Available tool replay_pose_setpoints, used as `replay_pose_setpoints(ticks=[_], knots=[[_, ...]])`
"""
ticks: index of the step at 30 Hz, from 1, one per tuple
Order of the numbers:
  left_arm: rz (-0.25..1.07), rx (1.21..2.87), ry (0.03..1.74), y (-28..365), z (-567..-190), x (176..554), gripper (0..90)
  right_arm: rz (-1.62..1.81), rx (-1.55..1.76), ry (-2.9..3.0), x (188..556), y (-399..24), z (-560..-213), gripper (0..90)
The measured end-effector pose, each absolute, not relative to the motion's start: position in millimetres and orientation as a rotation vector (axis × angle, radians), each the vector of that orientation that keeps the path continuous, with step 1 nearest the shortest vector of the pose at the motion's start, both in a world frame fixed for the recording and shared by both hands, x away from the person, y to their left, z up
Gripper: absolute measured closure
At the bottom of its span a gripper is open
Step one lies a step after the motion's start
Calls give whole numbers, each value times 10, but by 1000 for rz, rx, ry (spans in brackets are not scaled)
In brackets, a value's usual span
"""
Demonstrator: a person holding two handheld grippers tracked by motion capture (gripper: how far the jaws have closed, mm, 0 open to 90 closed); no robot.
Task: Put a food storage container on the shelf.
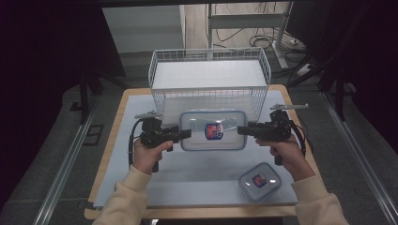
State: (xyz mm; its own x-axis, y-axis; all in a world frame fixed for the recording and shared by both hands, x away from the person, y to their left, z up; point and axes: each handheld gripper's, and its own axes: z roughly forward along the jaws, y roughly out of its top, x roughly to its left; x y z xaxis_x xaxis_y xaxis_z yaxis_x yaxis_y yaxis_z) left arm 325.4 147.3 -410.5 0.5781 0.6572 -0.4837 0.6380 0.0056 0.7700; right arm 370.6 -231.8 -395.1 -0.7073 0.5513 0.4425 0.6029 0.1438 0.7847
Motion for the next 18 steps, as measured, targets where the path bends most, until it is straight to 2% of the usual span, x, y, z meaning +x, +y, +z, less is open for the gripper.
replay_pose_setpoints(ticks=[18], knots=[[62, 1663, 1050, 1499, -3796, 3322, 472, -1700, -1156, -2369, 3753, -2293, -3613, 494]])
